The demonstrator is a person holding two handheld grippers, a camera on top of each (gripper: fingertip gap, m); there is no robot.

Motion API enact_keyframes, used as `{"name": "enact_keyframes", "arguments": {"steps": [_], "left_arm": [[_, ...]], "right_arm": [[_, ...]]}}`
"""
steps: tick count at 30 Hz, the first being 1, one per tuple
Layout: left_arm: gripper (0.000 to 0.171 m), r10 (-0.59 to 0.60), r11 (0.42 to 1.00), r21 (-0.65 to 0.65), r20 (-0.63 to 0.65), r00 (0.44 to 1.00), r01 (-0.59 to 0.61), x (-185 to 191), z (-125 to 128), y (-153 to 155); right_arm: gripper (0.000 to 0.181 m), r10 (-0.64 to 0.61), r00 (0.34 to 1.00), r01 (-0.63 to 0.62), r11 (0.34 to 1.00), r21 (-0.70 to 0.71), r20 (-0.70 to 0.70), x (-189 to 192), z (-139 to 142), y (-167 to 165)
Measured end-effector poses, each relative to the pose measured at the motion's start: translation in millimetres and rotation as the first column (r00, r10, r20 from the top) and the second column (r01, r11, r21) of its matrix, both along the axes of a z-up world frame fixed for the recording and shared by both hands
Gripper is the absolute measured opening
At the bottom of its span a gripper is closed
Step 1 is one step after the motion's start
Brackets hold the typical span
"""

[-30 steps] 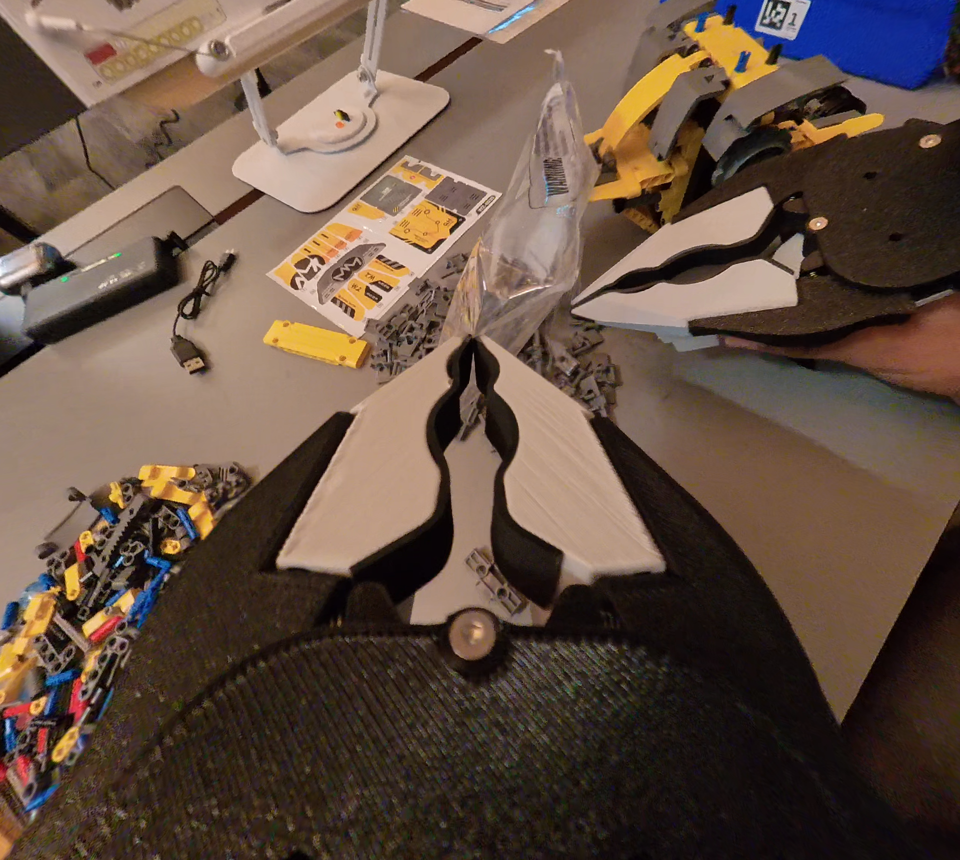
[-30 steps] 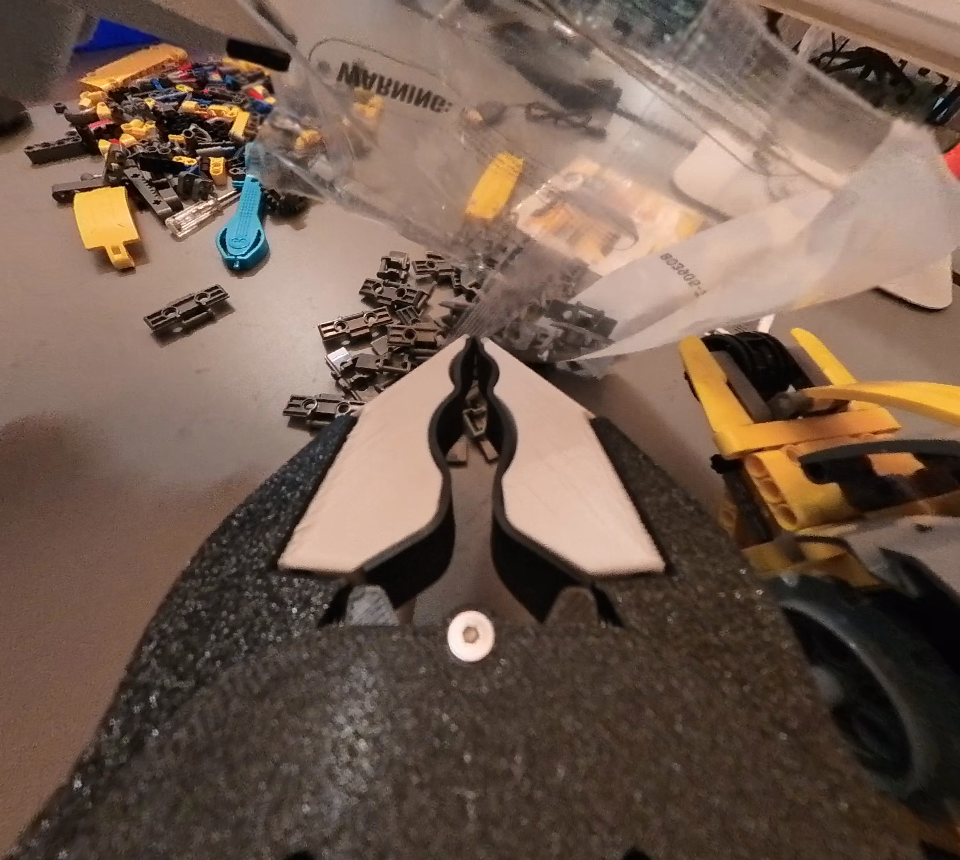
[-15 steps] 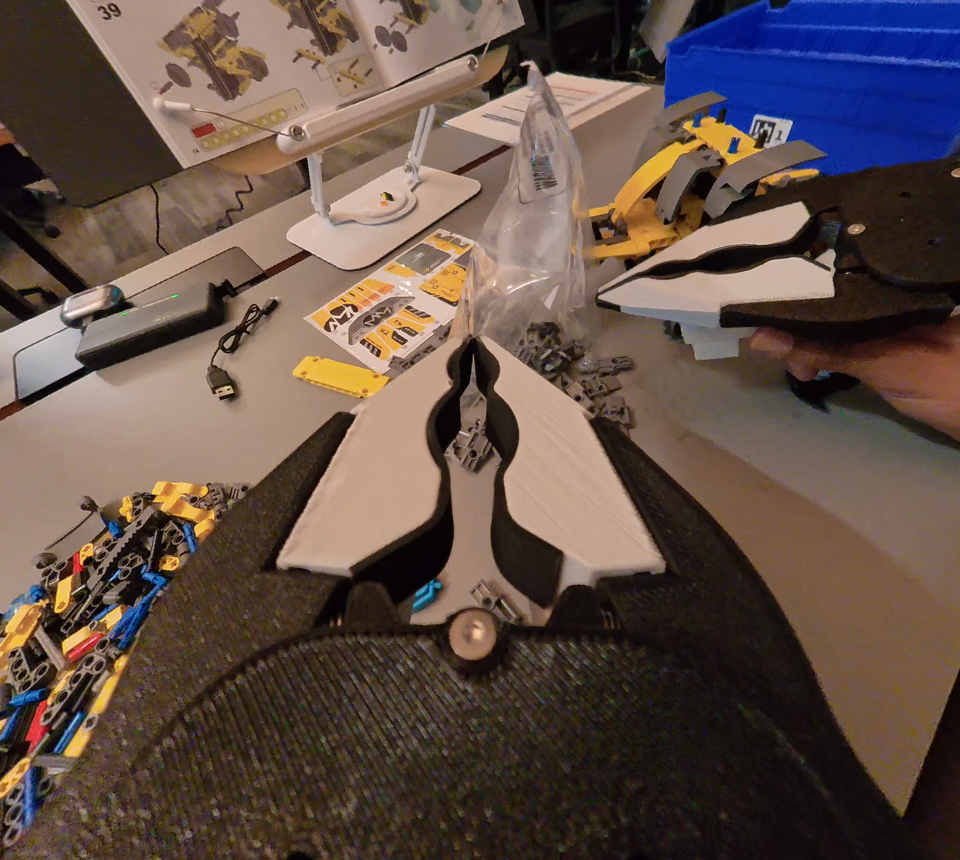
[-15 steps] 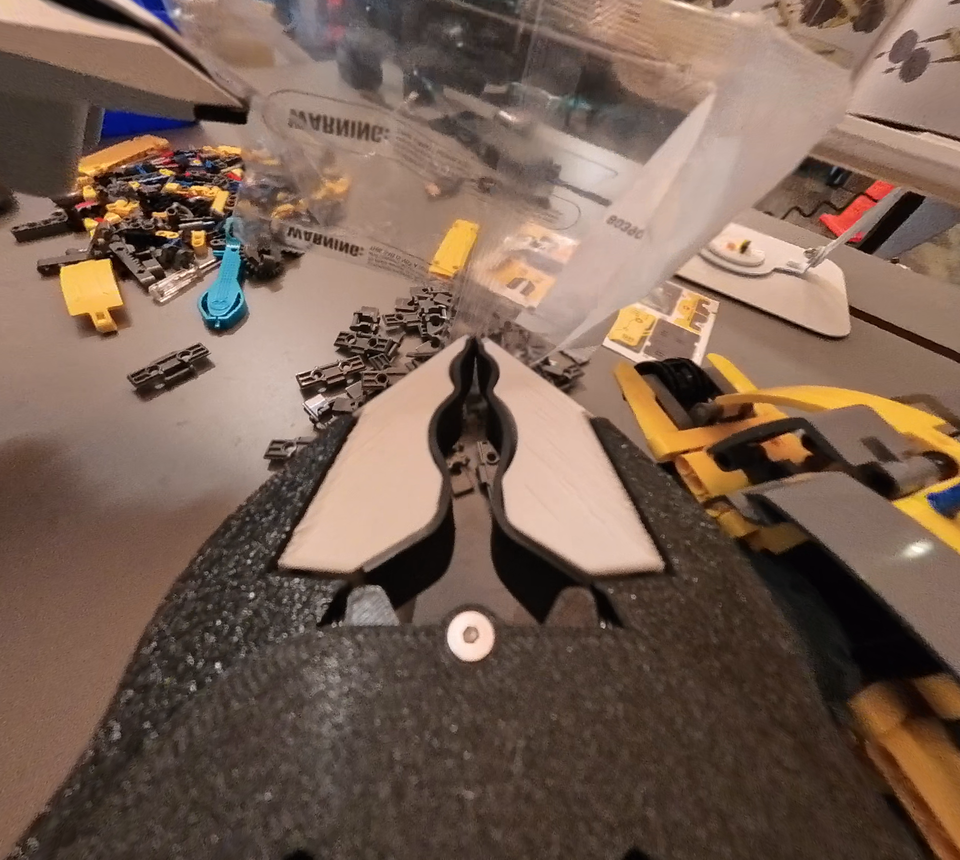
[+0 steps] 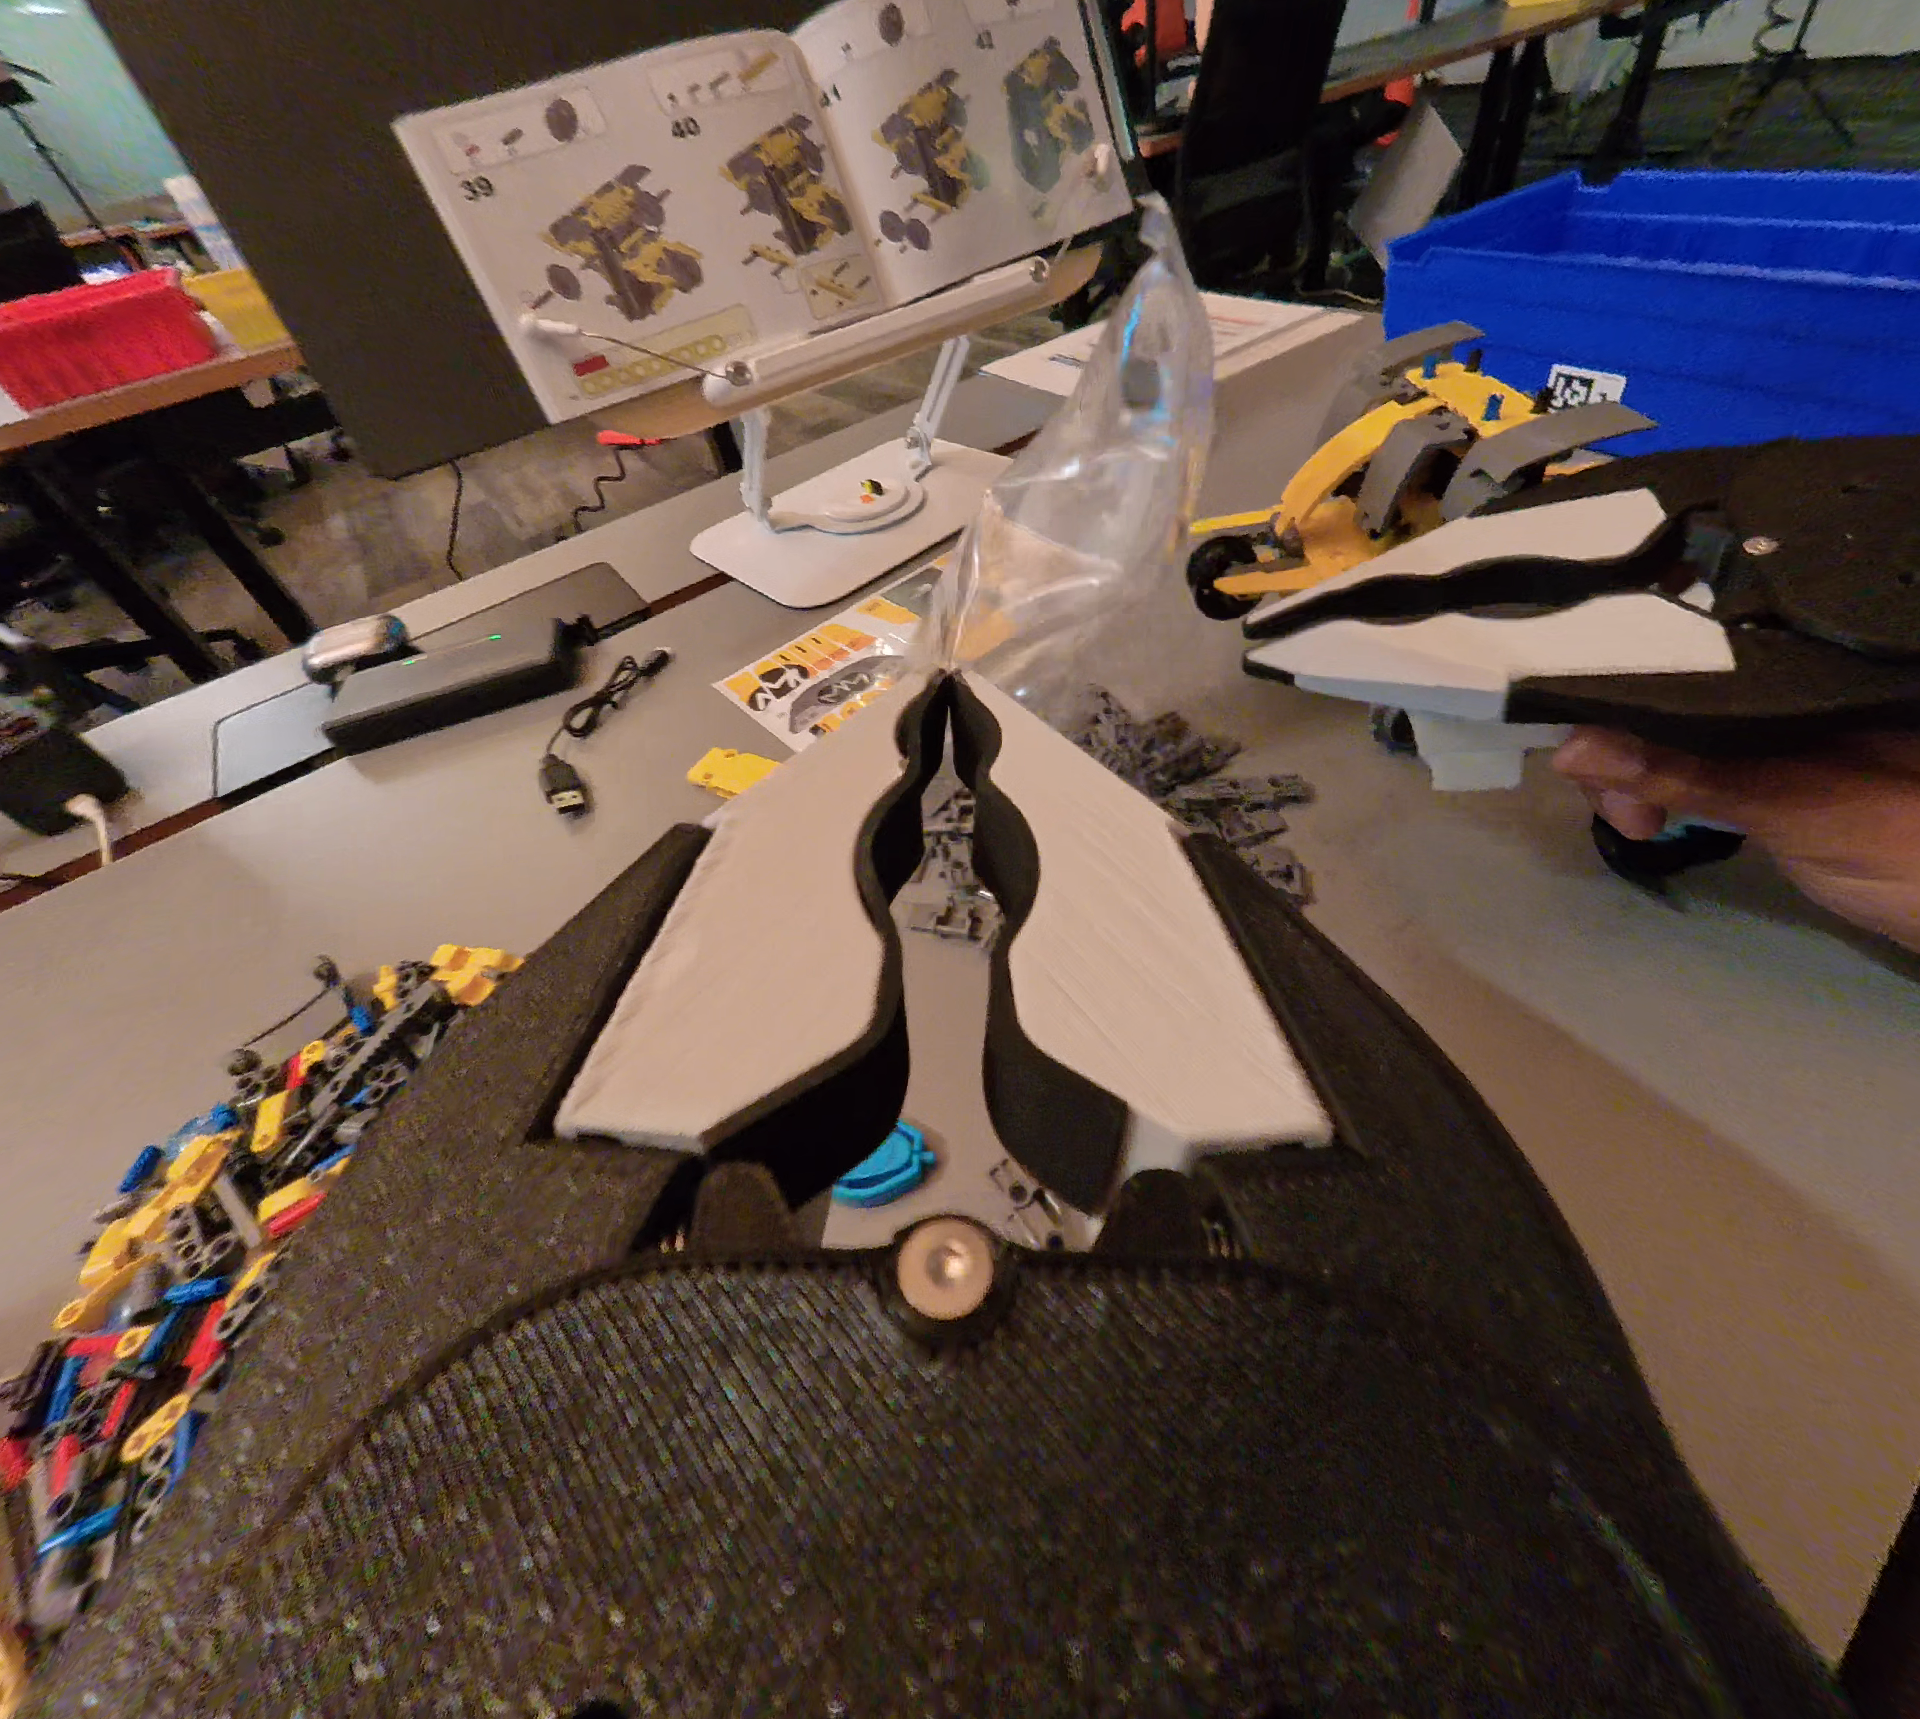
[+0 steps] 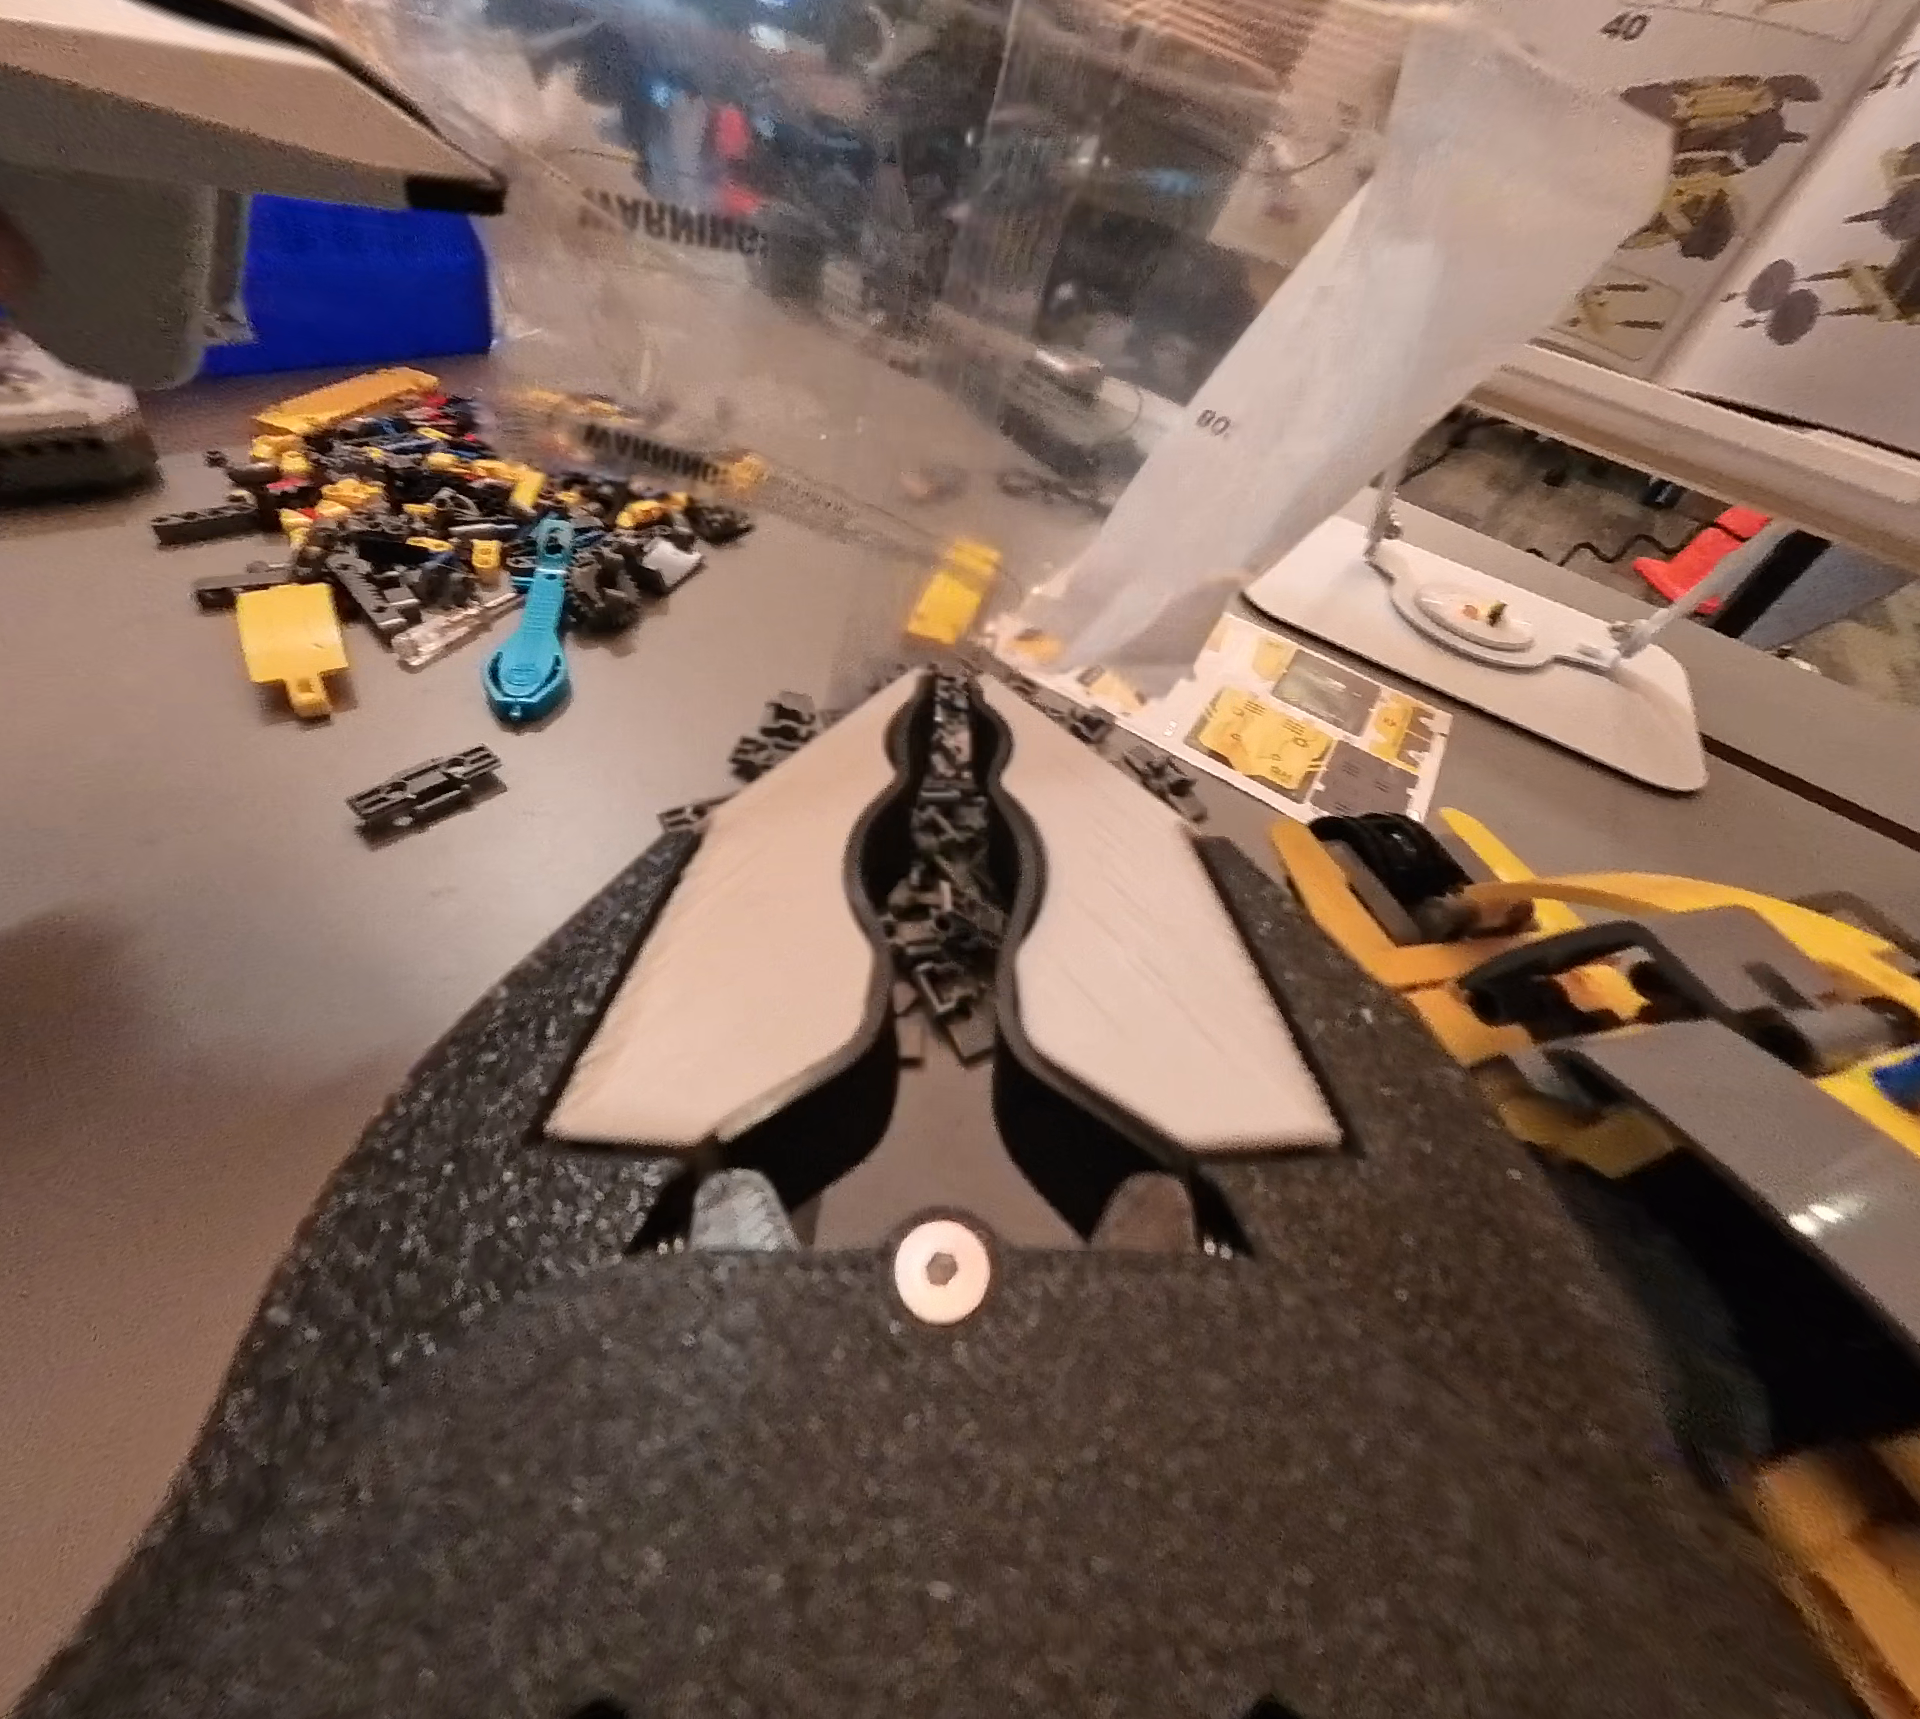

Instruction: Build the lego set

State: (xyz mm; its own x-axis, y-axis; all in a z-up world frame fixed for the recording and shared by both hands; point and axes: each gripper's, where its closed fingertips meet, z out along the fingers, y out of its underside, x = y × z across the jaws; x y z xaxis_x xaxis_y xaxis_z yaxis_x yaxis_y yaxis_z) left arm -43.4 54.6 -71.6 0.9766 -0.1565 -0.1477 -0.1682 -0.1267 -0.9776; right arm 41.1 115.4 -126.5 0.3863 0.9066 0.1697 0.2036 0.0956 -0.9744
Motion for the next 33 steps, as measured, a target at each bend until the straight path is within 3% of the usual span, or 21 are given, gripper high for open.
{"name": "enact_keyframes", "arguments": {"steps": [3,8,12,15,18,22,24,26,27,29,30,33], "left_arm": [[0.0,0.029,0.999,0.027,0.034,0.999,-0.03,-14,10,-6],[0.0,0.143,0.981,0.123,0.071,0.987,-0.15,-63,44,-33],[0.0,0.259,0.931,0.216,0.176,0.95,-0.294,-128,80,-81],[0.0,0.417,0.852,0.25,0.206,0.885,-0.46,-186,93,-129],[0.0,0.594,0.74,0.26,0.18,0.784,-0.62,-237,91,-176],[0.0,0.686,0.638,0.239,0.255,0.681,-0.732,-289,77,-222],[0.0,0.699,0.635,0.138,0.318,0.641,-0.76,-312,53,-230],[0.0,0.675,0.667,0.02,0.406,0.616,-0.745,-328,24,-229],[0.004,0.672,0.651,0.015,0.456,0.584,-0.759,-337,17,-234],[0.044,0.705,0.555,0.011,0.525,0.477,-0.832,-356,7,-256],[0.055,0.711,0.508,0.037,0.545,0.443,-0.861,-359,8,-267],[0.066,0.736,0.452,0.134,0.503,0.453,-0.882,-345,21,-280]], "right_arm": [[0.02,0.04,0.998,-0.041,0.999,-0.025,-0.044,-2,5,-6],[0.03,0.081,0.994,-0.084,0.995,-0.051,-0.068,-3,7,-11],[0.033,0.096,0.994,-0.098,0.995,-0.036,-0.059,-4,7,-15],[0.034,0.102,0.994,-0.102,0.995,-0.02,-0.037,-7,4,-18],[0.034,0.105,0.994,-0.105,0.995,-0.002,-0.009,-9,1,-20],[0.035,0.098,0.995,-0.099,0.995,0.029,0.028,-12,-4,-21],[0.035,0.093,0.995,-0.095,0.994,0.044,0.045,-13,-6,-22],[0.035,0.087,0.994,-0.09,0.994,0.058,0.06,-13,-7,-22],[0.035,0.083,0.994,-0.087,0.994,0.065,0.068,-14,-8,-22],[0.035,0.084,0.993,-0.09,0.993,0.075,0.08,-15,-10,-22],[0.035,0.098,0.992,-0.104,0.992,0.073,0.081,-16,-10,-24],[0.034,0.135,0.989,-0.138,0.989,0.048,0.06,-17,-9,-29]]}}
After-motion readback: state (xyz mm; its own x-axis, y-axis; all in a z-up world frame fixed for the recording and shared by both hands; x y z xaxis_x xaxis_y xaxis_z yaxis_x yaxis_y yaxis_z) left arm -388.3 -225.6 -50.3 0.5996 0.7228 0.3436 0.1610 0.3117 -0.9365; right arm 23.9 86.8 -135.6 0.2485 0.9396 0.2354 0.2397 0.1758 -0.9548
